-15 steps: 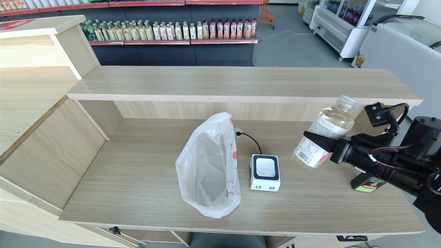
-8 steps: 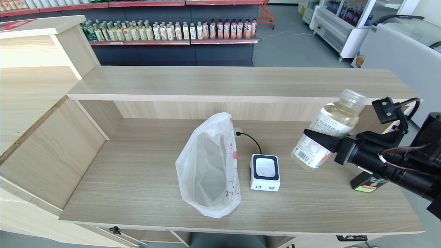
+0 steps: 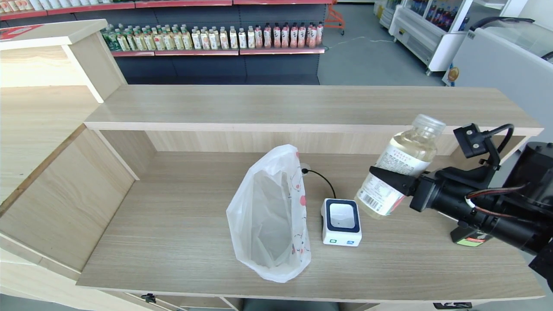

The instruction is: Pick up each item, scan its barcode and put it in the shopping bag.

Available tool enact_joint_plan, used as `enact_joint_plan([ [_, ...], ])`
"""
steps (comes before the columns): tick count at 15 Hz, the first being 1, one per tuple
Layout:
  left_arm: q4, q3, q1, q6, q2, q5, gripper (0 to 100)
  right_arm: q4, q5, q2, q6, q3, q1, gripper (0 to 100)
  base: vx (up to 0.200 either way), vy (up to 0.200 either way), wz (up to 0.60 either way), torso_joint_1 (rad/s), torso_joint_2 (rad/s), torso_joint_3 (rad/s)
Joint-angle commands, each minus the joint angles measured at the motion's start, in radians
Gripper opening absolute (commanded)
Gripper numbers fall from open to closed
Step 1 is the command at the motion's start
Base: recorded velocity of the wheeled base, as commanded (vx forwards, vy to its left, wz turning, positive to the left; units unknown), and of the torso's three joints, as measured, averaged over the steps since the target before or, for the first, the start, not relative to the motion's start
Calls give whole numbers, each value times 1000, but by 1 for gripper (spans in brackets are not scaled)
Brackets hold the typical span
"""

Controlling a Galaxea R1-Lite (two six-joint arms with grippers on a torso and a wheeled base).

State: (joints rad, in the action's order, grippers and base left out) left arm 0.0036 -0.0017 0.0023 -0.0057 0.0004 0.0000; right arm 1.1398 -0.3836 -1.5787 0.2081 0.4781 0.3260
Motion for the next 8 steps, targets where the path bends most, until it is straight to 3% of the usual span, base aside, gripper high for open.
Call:
enact_joint_plan([
  [1, -1, 0, 1, -2, 0, 0, 100, 11, 3, -44, -13, 5, 22, 0, 0, 0, 0, 0, 0, 0],
  [5, -1, 0, 1, 0, 0, 0, 100, 21, 8, -132, -53, 11, 24, 0, 0, 0, 0, 0, 0, 0],
  [8, -1, 0, 1, 0, 0, 0, 100, 136, 8, -261, -110, 10, 24, 0, 0, 0, 0, 0, 0, 0],
])
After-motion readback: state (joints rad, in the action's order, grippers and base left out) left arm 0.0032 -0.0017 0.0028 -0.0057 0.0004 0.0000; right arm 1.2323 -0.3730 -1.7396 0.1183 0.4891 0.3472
